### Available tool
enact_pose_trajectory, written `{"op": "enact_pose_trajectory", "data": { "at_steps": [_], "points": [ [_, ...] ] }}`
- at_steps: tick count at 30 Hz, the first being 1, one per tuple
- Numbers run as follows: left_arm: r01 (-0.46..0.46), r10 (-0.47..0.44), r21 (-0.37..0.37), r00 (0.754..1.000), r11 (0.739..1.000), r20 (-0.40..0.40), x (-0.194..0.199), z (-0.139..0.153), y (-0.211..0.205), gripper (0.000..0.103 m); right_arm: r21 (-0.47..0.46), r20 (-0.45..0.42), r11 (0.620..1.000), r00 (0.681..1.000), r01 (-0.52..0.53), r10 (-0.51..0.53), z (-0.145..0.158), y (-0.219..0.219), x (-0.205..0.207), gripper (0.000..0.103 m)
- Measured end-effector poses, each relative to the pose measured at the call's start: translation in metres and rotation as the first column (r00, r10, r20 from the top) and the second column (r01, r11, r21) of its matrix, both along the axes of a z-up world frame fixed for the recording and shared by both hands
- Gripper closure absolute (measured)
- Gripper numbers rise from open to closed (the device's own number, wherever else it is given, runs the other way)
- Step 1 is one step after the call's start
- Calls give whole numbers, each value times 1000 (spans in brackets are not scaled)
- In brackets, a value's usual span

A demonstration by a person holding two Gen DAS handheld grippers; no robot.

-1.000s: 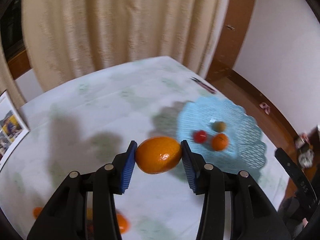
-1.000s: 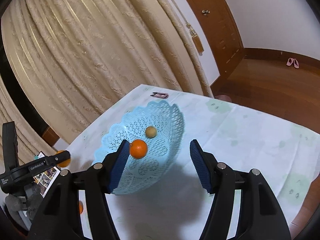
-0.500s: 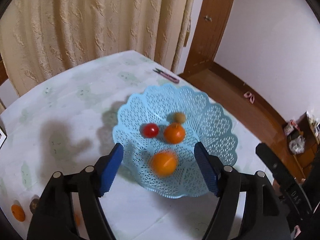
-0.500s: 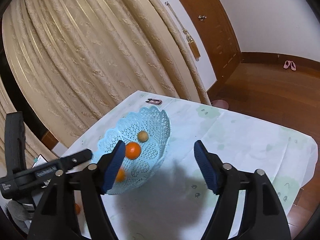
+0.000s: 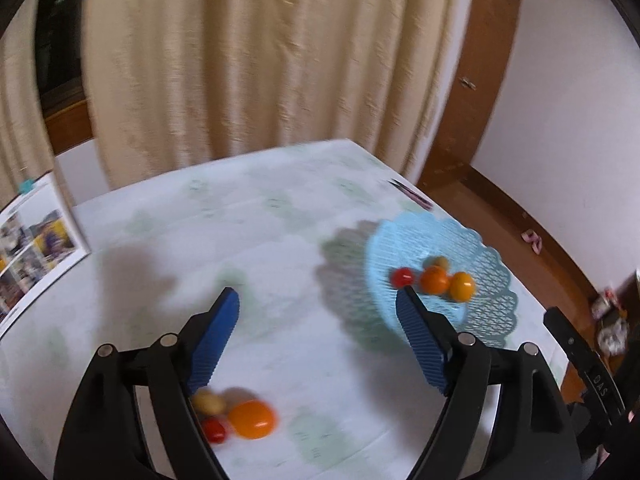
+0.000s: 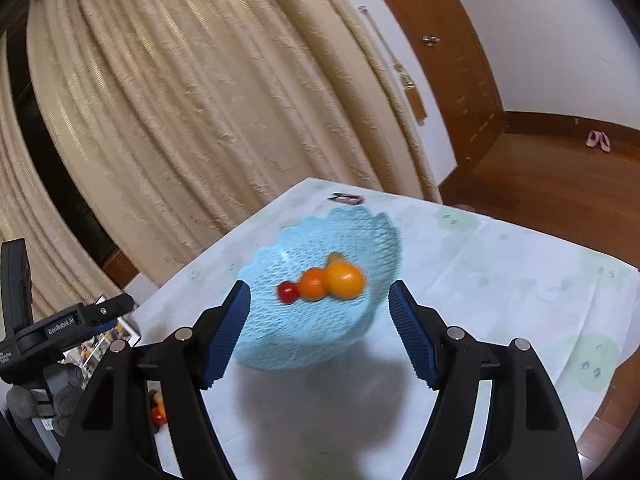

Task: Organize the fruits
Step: 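Lower the small orange into the basket and open the left gripper, then move both open grippers back toward the remaining fruit pile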

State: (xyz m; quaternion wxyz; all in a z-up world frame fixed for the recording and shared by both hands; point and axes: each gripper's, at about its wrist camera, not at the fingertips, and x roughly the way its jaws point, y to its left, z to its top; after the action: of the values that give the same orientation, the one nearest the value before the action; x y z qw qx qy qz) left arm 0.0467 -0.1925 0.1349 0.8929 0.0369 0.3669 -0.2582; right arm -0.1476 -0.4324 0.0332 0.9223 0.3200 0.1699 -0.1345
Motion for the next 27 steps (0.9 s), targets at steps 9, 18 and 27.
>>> {"op": "enact_pose_trajectory", "data": {
  "at_steps": [9, 18, 27],
  "points": [
    [-178, 179, -29, 983, 984, 27, 2, 14, 106, 21, -58, -18, 989, 991, -137, 136, 12, 57, 25, 30],
    [-284, 282, -27, 958, 959, -40, 1, -14, 171, 21, -80, -81, 958, 960, -276, 269, 5, 111, 56, 30],
    [-220, 220, 7, 967, 975, -128, -14, -61, 157, 21, -67, -128, 943, 940, -326, 316, -10, 132, 67, 30]
  ]
}}
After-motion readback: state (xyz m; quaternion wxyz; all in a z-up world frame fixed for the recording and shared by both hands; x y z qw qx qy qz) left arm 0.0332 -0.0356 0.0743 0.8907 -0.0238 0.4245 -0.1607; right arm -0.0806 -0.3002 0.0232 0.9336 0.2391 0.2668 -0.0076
